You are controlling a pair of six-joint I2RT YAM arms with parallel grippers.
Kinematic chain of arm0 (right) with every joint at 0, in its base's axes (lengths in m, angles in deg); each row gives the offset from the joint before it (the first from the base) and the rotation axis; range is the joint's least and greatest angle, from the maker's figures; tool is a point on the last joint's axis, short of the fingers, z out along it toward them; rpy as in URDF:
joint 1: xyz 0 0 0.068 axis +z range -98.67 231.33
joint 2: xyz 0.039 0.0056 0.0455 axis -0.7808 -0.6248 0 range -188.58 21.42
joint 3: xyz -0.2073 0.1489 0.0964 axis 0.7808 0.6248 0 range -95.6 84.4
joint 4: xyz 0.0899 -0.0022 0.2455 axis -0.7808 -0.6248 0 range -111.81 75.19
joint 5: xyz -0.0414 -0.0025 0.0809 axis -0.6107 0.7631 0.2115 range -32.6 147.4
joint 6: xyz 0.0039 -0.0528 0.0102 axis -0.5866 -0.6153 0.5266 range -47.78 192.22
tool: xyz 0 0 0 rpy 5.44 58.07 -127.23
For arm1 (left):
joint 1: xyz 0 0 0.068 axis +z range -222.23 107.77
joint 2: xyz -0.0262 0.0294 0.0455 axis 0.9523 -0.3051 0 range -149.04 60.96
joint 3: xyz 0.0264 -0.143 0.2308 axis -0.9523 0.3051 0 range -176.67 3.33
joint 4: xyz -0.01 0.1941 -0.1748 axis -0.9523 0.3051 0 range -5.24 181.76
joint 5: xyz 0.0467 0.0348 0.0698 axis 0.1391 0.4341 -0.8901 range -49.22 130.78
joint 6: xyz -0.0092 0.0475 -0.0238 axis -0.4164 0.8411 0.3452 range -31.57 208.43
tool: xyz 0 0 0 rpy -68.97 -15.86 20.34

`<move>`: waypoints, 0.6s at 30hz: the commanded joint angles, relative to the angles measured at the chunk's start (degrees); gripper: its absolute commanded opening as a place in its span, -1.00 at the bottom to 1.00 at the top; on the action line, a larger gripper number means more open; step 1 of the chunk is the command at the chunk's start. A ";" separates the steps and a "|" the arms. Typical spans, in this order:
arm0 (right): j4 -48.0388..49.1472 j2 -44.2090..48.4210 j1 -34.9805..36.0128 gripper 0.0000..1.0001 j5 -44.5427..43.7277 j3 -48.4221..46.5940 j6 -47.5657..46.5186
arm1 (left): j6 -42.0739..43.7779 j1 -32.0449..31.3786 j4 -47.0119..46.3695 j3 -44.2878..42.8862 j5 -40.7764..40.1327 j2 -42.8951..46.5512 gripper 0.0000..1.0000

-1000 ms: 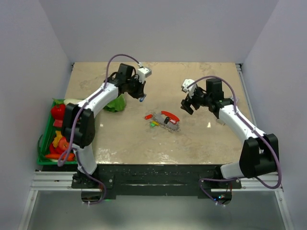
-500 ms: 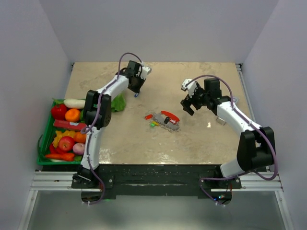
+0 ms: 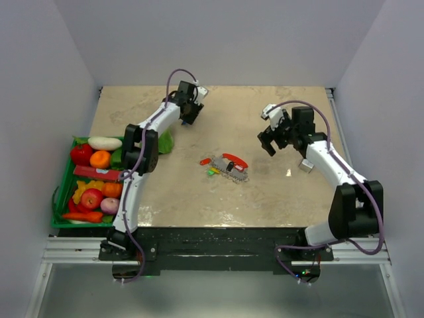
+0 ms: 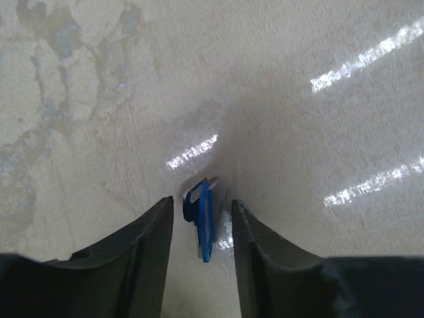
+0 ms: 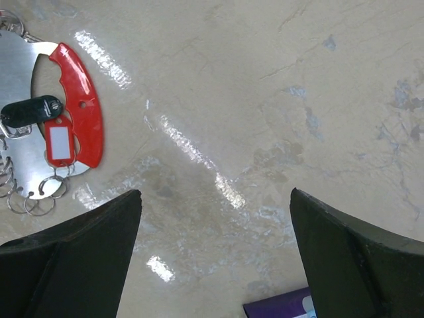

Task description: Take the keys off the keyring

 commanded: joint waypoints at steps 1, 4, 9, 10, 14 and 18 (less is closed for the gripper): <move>-1.06 5.38 -0.50 0.97 -0.19 -2.22 1.75 | -0.24 0.52 -0.84 -0.81 2.57 1.38 0.37; -2.73 8.89 -0.50 0.98 -0.71 -2.13 1.75 | -1.21 0.52 -1.18 2.96 6.95 7.42 0.93; -3.26 17.31 -0.41 0.98 -4.32 -0.99 4.38 | -2.88 0.52 -1.19 10.70 17.15 20.35 0.99; -3.52 18.56 -0.50 0.98 -5.02 -0.64 4.82 | -3.14 0.52 -1.01 11.75 20.21 25.08 0.99; -3.53 25.76 -0.50 0.98 -9.49 1.99 8.23 | -3.59 0.52 -3.55 22.97 23.23 39.15 0.99; -1.77 33.58 -0.41 0.98 -16.07 5.77 13.34 | -1.22 0.52 -9.96 37.48 20.26 58.81 0.99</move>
